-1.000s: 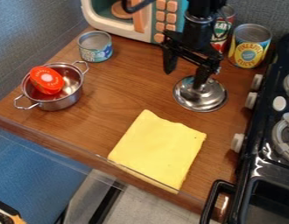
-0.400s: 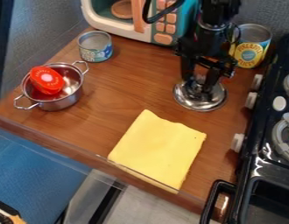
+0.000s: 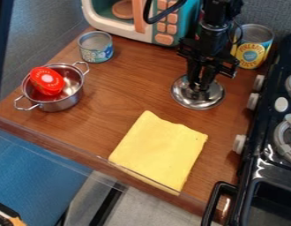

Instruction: Moved the silver lid of the pot to the left side of the table

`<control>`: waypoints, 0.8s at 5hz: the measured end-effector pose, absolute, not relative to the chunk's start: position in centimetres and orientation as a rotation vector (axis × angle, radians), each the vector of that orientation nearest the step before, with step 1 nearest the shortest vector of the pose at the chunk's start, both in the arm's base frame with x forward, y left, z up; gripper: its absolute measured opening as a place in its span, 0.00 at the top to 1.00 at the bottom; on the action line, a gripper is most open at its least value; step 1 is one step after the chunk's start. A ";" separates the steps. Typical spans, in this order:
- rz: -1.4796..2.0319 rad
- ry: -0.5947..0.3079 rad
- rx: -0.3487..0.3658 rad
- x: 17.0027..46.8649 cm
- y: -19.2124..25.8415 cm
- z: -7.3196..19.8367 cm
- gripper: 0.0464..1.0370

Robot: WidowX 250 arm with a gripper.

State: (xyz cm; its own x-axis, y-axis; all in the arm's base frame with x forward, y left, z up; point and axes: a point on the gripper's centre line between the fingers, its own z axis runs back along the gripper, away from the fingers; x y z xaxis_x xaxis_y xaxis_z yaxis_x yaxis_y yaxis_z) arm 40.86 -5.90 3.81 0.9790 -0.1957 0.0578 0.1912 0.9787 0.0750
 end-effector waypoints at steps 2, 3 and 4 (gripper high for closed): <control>-0.173 -0.028 0.007 40.5 -3.9 5.1 0.76; -0.117 -0.080 0.004 41.5 -0.1 7.6 0.76; -0.080 -0.094 0.017 41.9 2.8 8.4 0.76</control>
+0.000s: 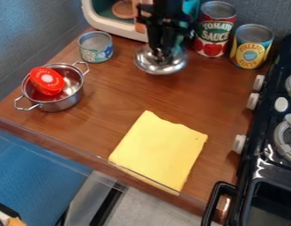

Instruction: Moved the silver lid of the pot to the left side of the table

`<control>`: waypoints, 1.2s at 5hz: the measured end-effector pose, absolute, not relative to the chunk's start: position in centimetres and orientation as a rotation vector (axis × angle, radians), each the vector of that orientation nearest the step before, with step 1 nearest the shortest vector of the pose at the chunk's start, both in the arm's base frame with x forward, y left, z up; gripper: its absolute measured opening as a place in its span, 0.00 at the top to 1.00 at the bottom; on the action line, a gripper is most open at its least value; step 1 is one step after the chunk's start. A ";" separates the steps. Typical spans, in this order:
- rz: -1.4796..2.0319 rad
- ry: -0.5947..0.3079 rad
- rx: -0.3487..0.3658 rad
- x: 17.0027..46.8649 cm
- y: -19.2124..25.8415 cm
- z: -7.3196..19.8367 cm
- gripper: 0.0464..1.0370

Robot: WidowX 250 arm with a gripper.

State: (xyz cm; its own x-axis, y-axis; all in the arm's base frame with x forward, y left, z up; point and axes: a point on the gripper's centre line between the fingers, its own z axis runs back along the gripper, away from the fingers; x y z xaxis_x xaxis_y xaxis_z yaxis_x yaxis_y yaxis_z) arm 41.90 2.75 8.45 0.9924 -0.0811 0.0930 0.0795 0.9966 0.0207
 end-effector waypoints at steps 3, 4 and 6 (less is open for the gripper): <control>-0.023 -0.032 0.118 41.4 8.2 5.5 0.76; -0.017 -0.009 0.141 41.3 9.1 4.4 0.76; -0.025 -0.004 0.123 41.4 9.4 4.2 0.41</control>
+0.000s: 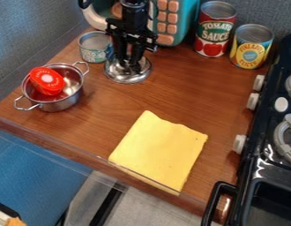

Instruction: Moved the silver lid of the pot to the left side of the table

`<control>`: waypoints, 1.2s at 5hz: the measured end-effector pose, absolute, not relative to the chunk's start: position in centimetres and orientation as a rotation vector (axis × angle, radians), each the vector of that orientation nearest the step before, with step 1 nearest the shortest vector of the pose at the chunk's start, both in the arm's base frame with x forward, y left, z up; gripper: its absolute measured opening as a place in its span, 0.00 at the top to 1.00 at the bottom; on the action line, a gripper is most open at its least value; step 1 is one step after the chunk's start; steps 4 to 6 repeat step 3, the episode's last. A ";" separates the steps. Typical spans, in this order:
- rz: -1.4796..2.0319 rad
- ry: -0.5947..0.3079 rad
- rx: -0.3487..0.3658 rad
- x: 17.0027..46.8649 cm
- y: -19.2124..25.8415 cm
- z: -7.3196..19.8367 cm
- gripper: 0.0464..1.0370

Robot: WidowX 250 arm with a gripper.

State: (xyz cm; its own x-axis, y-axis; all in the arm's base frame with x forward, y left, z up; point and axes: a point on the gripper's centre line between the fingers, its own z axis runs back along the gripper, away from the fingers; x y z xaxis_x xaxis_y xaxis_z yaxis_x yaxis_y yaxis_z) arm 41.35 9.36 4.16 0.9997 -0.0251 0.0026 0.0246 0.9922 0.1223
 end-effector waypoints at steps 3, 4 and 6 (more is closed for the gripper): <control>-0.019 -0.074 0.112 39.6 10.8 8.3 0.03; -0.019 -0.074 0.112 39.6 10.8 8.3 0.03; -0.019 -0.074 0.112 39.6 10.8 8.3 0.03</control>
